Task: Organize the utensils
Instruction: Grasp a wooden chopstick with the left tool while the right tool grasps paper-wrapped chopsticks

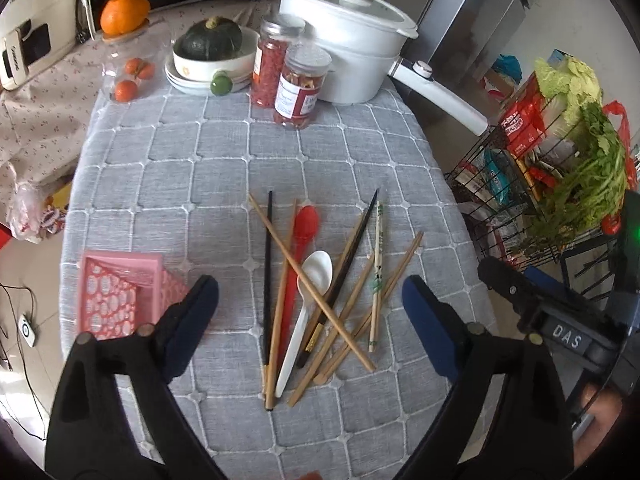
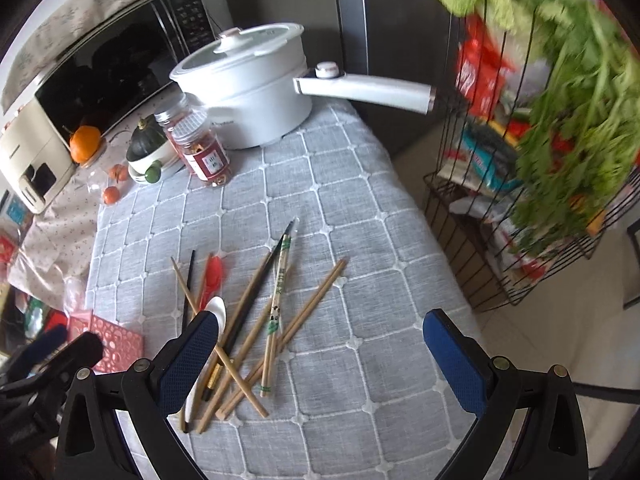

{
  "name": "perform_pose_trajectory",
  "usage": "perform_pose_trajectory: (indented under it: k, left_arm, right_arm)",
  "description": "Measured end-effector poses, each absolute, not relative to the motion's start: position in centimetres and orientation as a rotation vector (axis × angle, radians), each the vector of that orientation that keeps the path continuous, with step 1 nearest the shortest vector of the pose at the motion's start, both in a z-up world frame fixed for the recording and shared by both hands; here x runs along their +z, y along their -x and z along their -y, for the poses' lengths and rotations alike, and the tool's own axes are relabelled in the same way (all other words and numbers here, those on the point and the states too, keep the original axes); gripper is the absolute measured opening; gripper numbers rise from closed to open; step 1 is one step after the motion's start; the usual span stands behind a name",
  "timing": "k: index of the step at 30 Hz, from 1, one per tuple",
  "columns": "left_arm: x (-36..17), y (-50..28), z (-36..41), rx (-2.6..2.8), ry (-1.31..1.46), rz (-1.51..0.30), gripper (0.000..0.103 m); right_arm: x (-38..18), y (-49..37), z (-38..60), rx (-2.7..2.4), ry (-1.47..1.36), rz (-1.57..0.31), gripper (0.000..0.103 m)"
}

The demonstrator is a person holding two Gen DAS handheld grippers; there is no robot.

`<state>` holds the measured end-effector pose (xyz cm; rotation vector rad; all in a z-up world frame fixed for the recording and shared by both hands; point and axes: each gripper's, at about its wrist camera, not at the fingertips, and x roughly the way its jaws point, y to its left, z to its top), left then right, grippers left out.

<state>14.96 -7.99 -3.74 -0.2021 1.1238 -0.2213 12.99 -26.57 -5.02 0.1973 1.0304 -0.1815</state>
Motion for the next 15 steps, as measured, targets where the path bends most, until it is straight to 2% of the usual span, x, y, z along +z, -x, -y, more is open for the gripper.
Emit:
perform_pose_trajectory:
  k: [2,4,6,8,11,14,15]
  left_arm:
    - [-5.3,-16.7,8.5,-0.202,0.205,-1.129,0.075]
    - [-6.9,-18.4,9.0,-0.167,0.191,-1.136,0.056]
    - [-8.8,-19.8,9.1,-0.128,0.191,-1.163,0.047]
    - [-10.6,-21.1,9.2,-0.096,0.199,-1.189,0.044]
    - [-12.6,-23.0,9.5,-0.037,0.171,-1.214,0.040]
    - [-13.9,-24.1,9.6,0.009,0.146,-1.237,0.032]
    - [-14.3,-24.4,9.5,0.015,0.147,-1.243,0.025]
  right_arm:
    - [-6.3,-14.1,27.5,-0.154,-0.245,-1.055,0.103]
    - [-7.5,-15.2,28.2,-0.141,-0.268,-1.078,0.103]
    - [-8.9,-16.3,28.9,-0.125,-0.300,-1.096,0.102]
    - [-10.2,-17.1,29.6,-0.107,-0.350,-1.123,0.097]
    - [-11.9,-18.1,30.6,-0.087,-0.411,-1.146,0.094]
    - [-13.3,-18.7,31.5,-0.087,-0.443,-1.156,0.094]
    - [-13.6,-18.9,31.6,-0.088,-0.453,-1.160,0.093]
